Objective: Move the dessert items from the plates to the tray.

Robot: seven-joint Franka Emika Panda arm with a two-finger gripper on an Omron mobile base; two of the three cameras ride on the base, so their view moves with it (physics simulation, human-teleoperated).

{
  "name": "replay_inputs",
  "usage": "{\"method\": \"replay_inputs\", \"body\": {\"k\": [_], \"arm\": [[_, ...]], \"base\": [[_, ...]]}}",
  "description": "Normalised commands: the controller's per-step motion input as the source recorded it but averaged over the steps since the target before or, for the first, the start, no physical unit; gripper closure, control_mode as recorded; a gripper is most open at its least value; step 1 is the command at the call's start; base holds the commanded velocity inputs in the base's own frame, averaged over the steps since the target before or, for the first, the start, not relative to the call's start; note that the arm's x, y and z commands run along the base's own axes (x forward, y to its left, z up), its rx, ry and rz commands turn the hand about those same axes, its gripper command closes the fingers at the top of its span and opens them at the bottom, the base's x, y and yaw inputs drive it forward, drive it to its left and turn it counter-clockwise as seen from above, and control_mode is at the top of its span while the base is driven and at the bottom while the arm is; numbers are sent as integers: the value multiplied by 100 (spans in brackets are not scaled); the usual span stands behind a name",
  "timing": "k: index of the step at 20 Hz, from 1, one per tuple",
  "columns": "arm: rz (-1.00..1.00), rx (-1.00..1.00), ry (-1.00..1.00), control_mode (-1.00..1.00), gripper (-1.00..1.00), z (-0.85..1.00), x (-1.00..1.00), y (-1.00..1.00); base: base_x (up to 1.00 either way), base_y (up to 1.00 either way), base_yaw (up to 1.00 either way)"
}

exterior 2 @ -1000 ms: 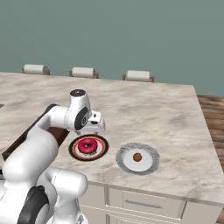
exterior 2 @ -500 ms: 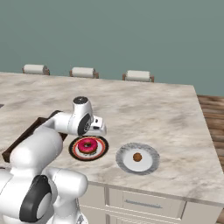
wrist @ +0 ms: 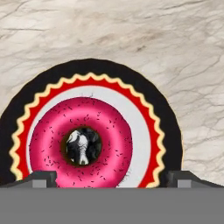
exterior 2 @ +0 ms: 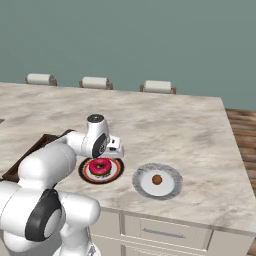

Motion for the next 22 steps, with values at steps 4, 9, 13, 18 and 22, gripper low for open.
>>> {"method": "replay_inputs", "body": {"k": [4, 9, 13, 18, 22], "arm": [[0, 0, 0, -100, -100, -16, 1, -11], [0, 0, 0, -100, -100, -16, 5, -5], [0, 0, 0, -100, -100, -23, 12, -1], [0, 0, 0, -100, -100, -20, 9, 0], [0, 1, 0, -100, -100, -10, 14, -2]], "base": [[0, 0, 0], [0, 0, 0], [0, 0, 0], [0, 0, 0], [0, 0, 0]]}}
